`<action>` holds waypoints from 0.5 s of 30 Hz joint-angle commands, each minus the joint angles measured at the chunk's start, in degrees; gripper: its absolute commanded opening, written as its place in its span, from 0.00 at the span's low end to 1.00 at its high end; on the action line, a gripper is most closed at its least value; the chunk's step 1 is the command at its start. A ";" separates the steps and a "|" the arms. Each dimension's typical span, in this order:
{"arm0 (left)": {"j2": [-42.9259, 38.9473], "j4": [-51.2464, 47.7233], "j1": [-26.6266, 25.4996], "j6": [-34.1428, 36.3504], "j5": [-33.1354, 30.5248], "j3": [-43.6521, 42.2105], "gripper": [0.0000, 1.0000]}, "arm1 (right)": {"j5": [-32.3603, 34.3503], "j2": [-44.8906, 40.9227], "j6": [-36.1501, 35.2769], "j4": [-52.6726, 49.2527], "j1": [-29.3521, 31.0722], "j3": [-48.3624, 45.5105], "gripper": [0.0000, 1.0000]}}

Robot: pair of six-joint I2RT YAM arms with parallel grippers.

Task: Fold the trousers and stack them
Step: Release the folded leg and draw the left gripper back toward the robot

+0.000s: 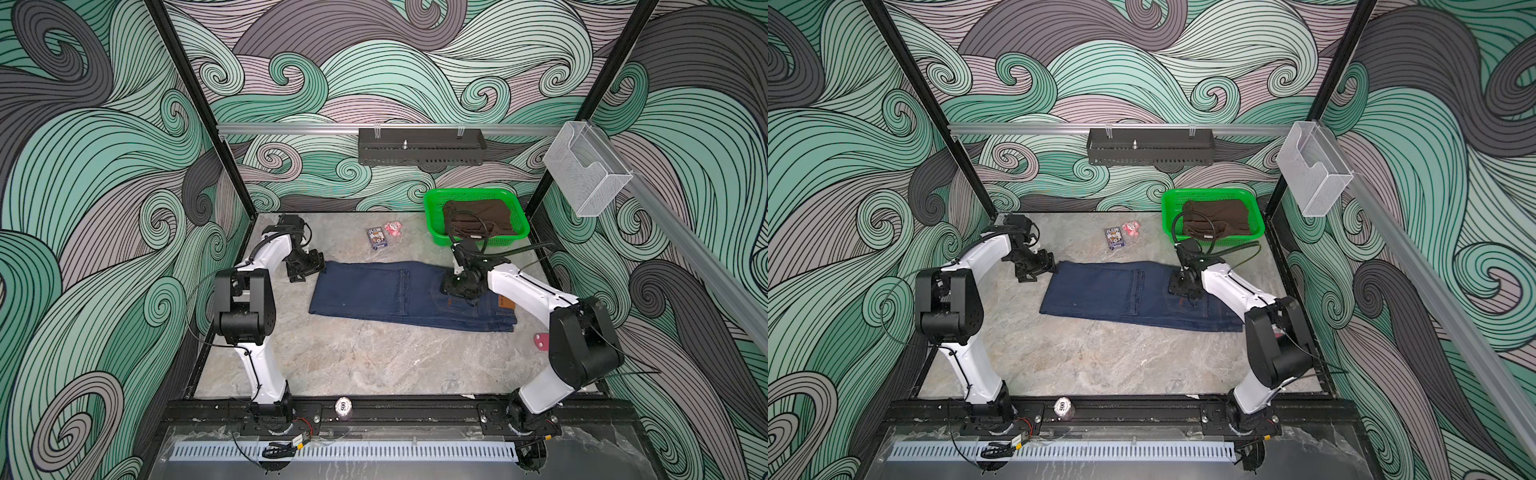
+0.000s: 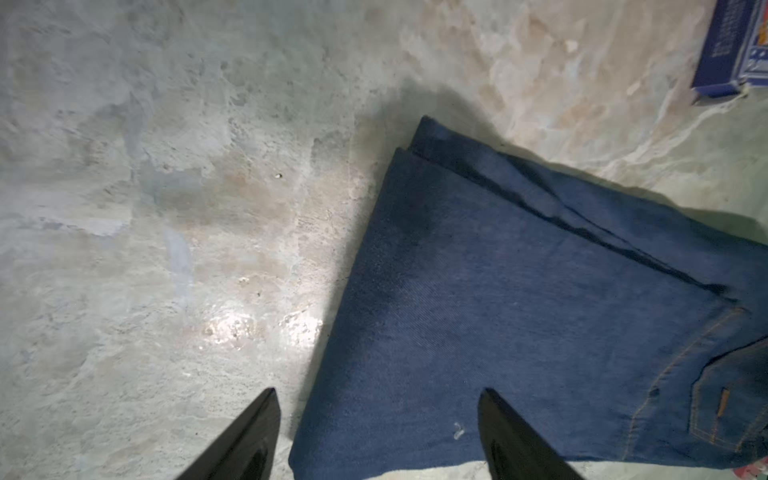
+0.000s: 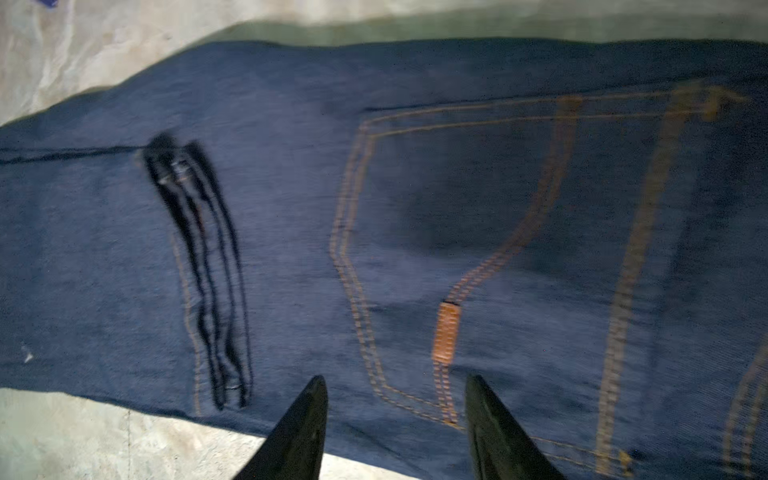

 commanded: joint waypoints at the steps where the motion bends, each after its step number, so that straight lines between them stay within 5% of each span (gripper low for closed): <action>1: 2.17 -4.19 1.45 3.93 3.58 2.88 0.77 | 0.87 -4.10 -1.26 -0.43 -2.88 -1.76 0.54; 15: 10.42 -7.07 3.86 8.89 12.86 2.26 0.56 | -4.23 -9.09 0.39 2.78 -6.49 -7.58 0.54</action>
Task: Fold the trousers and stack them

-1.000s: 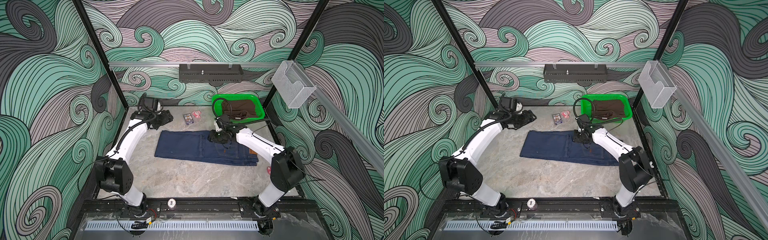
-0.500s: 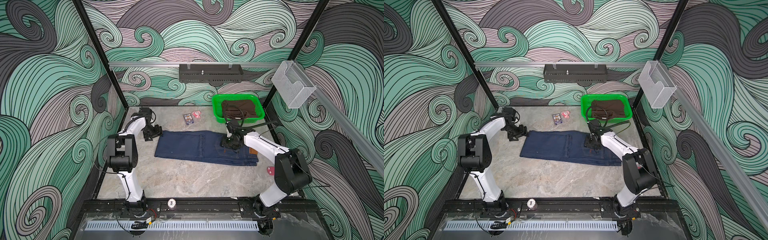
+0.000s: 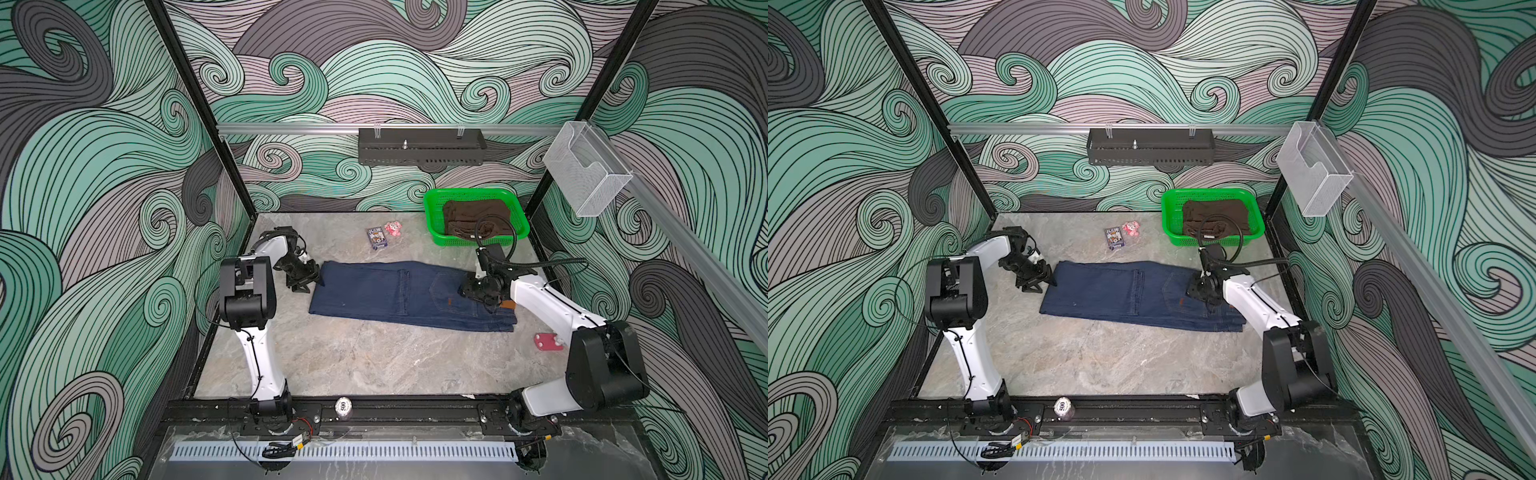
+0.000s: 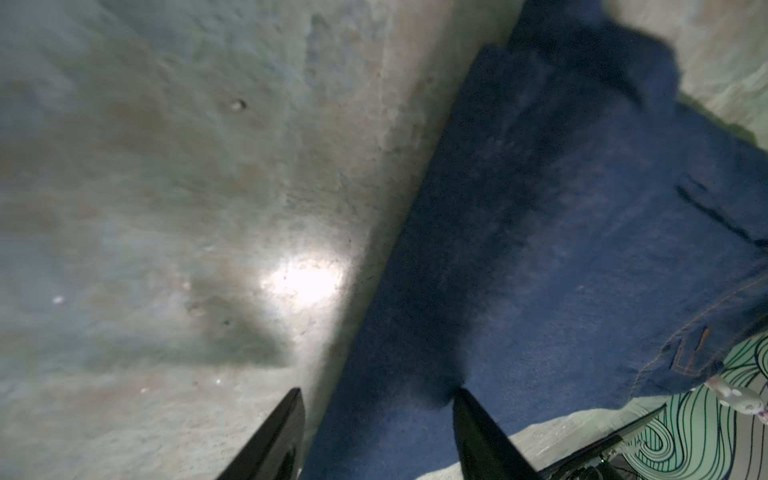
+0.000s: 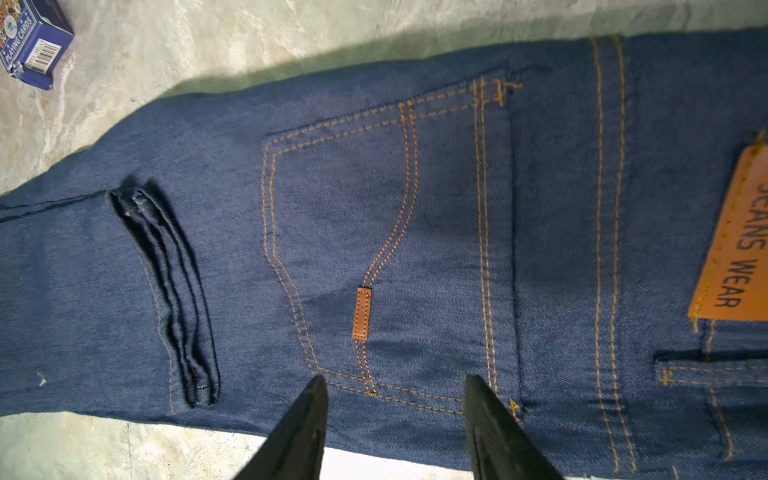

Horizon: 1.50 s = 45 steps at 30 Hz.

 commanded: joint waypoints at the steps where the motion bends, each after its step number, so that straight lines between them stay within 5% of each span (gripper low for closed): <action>1: 1.87 -3.38 0.51 2.95 3.30 1.25 0.54 | -2.84 -1.88 0.89 1.60 -0.79 -1.13 0.53; 12: 3.33 -6.58 1.44 5.74 6.76 0.66 0.40 | -4.81 -4.01 1.52 3.23 -2.49 -3.24 0.53; 26: 2.90 -4.97 0.39 4.07 9.18 0.47 0.00 | -4.61 -2.51 1.85 3.77 -4.92 -3.37 0.54; 37: -6.85 -1.33 6.02 -5.39 -11.07 -0.61 0.00 | 0.51 -3.59 1.04 1.66 -7.74 -2.93 0.58; 45: -10.74 -2.76 12.33 -5.85 -26.67 1.25 0.00 | -1.62 -0.59 0.22 2.40 -7.75 -3.02 0.58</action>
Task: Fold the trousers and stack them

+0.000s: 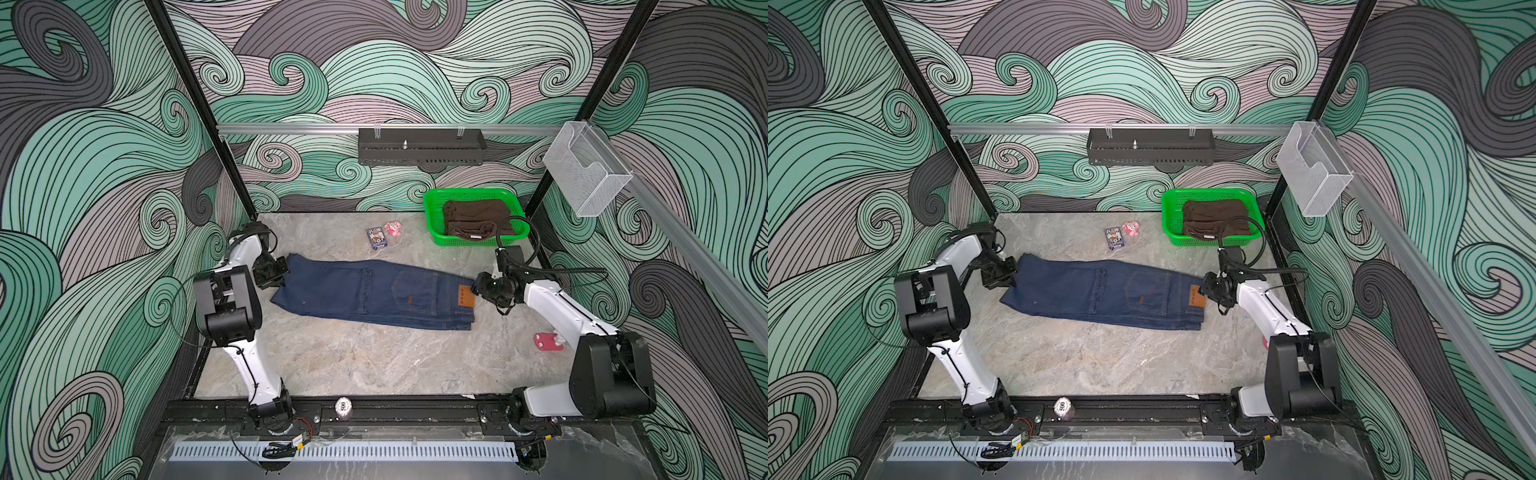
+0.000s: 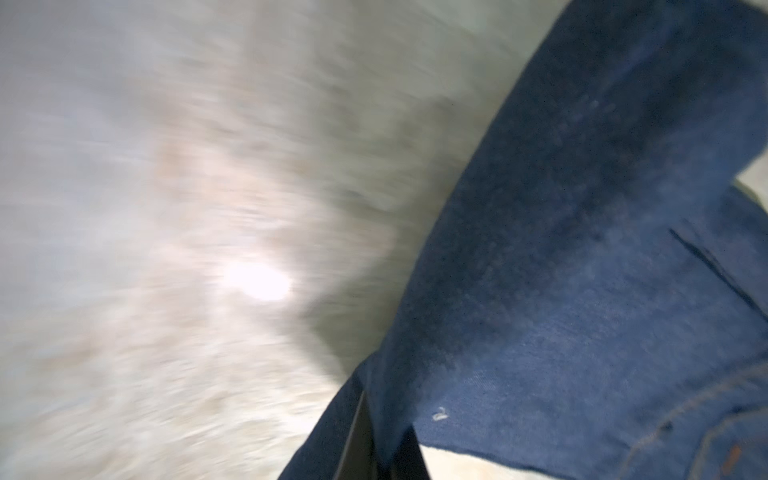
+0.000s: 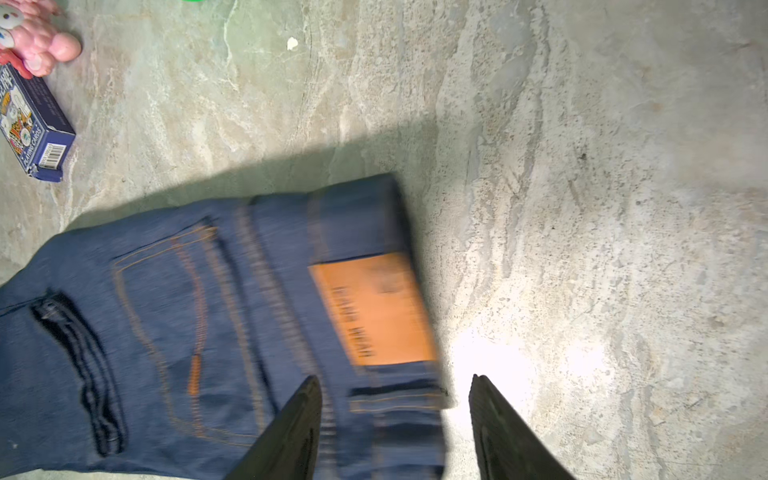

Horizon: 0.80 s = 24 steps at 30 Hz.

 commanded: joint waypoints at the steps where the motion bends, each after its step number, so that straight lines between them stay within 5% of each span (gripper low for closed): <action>1: -1.58 -1.26 2.28 -0.91 -9.03 2.39 0.00 | -1.93 2.63 -0.54 0.72 -0.02 -0.31 0.58; 16: -5.06 -0.63 2.64 0.29 -0.47 2.52 0.00 | -15.45 14.15 4.45 12.45 6.28 -0.89 0.57; 24: -11.83 1.77 -0.08 2.05 6.08 0.03 0.00 | -19.08 17.78 5.53 15.76 6.80 -2.28 0.39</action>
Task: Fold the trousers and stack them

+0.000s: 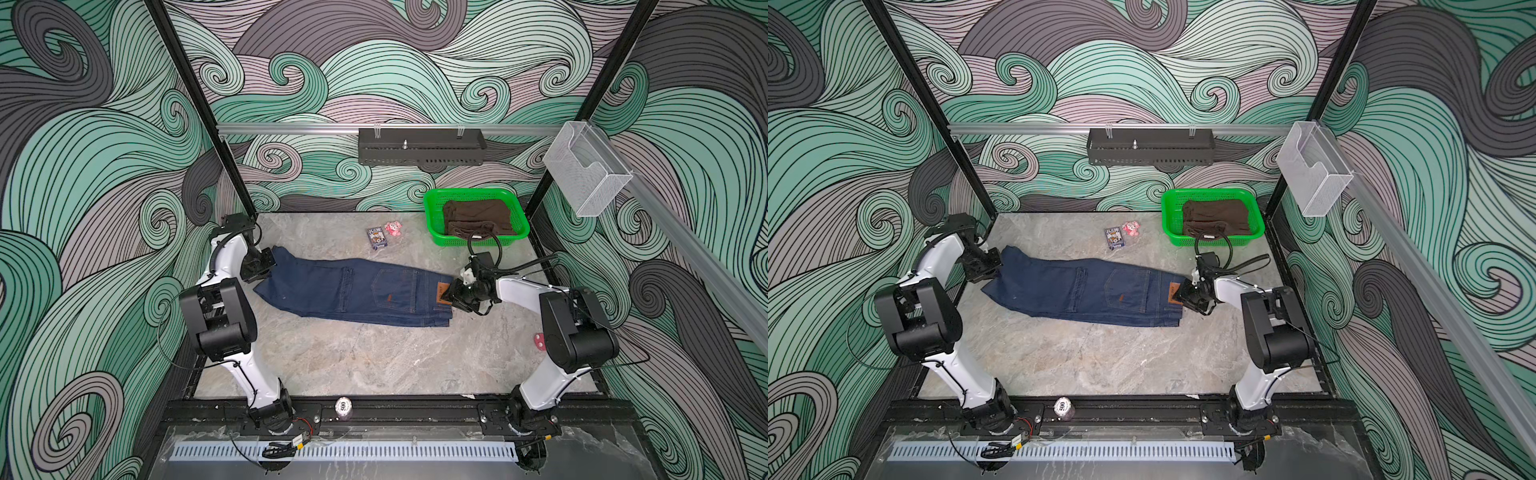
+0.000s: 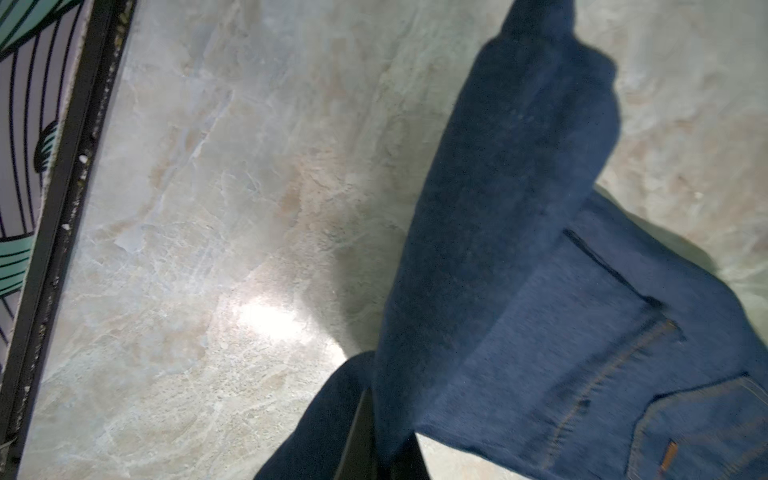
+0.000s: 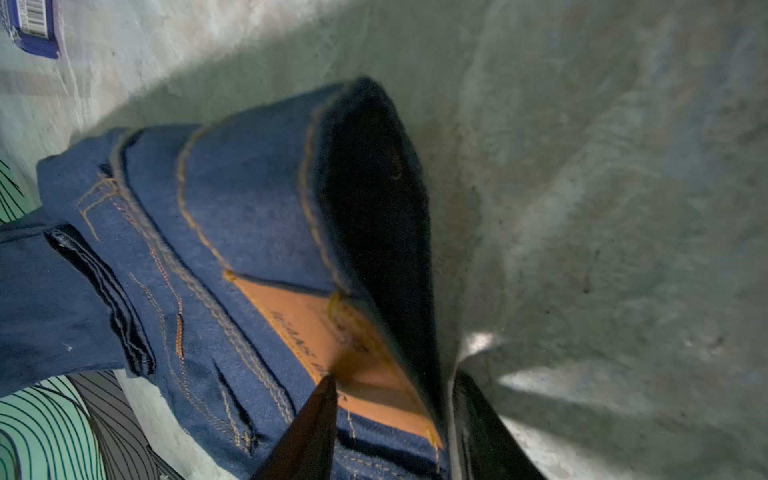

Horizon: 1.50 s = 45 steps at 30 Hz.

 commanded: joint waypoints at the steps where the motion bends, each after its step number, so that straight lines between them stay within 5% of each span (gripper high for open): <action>1: -4.56 1.33 -2.50 0.91 4.32 -1.00 0.00 | -2.36 1.27 0.72 1.64 0.60 -1.06 0.36; 6: -7.55 0.25 -9.88 0.29 5.96 -1.11 0.00 | -3.21 1.49 0.26 1.95 1.20 -1.05 0.24; 15: -11.69 3.07 -26.33 -8.36 9.73 -3.22 0.00 | -3.01 2.05 1.69 3.16 4.12 -0.67 0.23; 24: -7.57 8.78 -41.64 -18.19 8.50 -2.52 0.00 | -3.09 3.72 3.73 4.42 5.74 0.81 0.23; 34: -2.03 14.48 -52.33 -24.85 5.07 -0.31 0.00 | -3.18 4.77 5.05 5.73 6.22 1.09 0.24; 45: 2.78 16.78 -58.30 -28.64 2.26 2.14 0.00 | -3.45 5.79 5.77 6.80 6.55 0.90 0.23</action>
